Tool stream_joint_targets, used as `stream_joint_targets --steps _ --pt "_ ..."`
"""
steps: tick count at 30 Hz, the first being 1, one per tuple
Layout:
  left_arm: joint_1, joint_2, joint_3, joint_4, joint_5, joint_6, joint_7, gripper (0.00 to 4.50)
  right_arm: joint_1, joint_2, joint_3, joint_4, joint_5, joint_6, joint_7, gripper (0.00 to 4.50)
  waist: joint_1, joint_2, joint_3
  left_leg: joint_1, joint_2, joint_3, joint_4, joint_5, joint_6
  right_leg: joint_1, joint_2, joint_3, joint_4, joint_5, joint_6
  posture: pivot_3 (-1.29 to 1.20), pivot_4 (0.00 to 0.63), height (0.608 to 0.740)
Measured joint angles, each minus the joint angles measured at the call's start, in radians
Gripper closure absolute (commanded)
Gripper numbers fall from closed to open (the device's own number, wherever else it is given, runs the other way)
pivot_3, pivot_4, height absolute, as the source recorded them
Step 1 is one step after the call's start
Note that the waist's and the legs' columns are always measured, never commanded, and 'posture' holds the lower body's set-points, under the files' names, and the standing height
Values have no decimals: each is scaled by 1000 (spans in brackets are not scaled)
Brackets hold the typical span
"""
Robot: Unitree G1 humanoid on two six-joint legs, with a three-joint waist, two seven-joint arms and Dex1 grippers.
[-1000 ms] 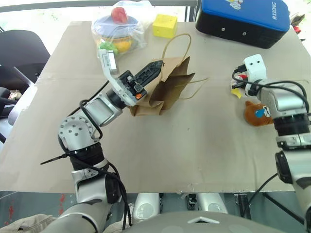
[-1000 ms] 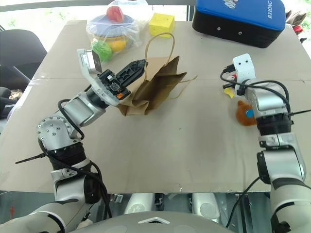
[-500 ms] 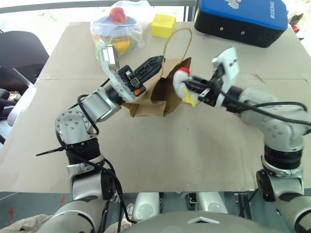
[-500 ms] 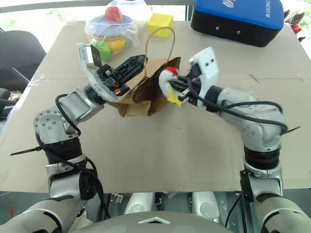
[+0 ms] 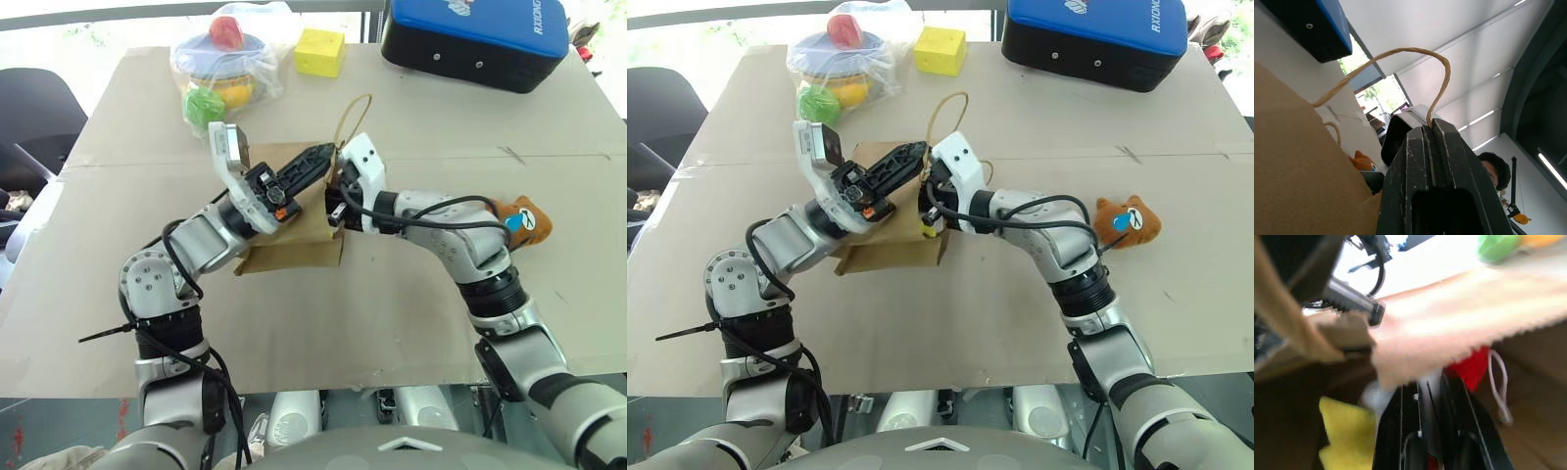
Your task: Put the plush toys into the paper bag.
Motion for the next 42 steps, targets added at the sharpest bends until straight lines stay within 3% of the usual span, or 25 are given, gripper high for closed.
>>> stream_joint_targets --steps 6,13,21,28,32,33,38,42 --pt "25 55 -8 -39 42 -30 -35 4500 49 -48 -3 -35 31 25 86 4467 3 0 0 -1 0 -1 0 0 0 0 0 -1 0 0 0 0 150 729" --pt "-97 69 -112 -50 283 -116 -219 4500 95 -84 -75 -121 90 64 112 4467 10 0 0 -1 -1 -1 0 0 0 0 1 -1 -1 0 0 0 150 729" --pt "-249 45 -213 -30 433 -161 -451 4500 118 -28 -125 -184 80 61 -18 4467 10 0 0 -1 0 -1 -1 0 0 0 1 -1 -2 0 0 0 150 729" --pt "-152 89 -244 37 592 -202 -599 4500 169 33 -137 -102 -94 -58 -244 4467 -3 0 0 -1 0 -1 -1 0 0 0 1 -1 -1 0 0 0 150 729" --pt "-111 80 -242 70 651 -235 -624 4500 170 80 -127 17 -136 -137 -239 4467 -2 0 1 -1 0 -1 -1 0 0 0 1 -1 -2 0 0 0 150 729" --pt "-105 77 -239 70 655 -237 -634 4500 170 81 -110 25 -136 -147 -209 3792 -2 0 1 -1 0 -1 -1 0 0 0 1 -1 -2 0 0 0 150 729" --pt "-70 90 -213 83 664 -244 -679 4500 209 1 -67 -57 -115 -113 -87 1510 3 0 1 -2 0 -2 -2 0 0 0 1 -1 -3 0 0 0 150 729" --pt "-55 106 -178 88 678 -257 -704 4500 259 -92 -104 -208 -65 -22 -63 1510 5 0 0 -2 0 -2 -2 0 0 0 0 -1 -3 0 0 0 150 729"
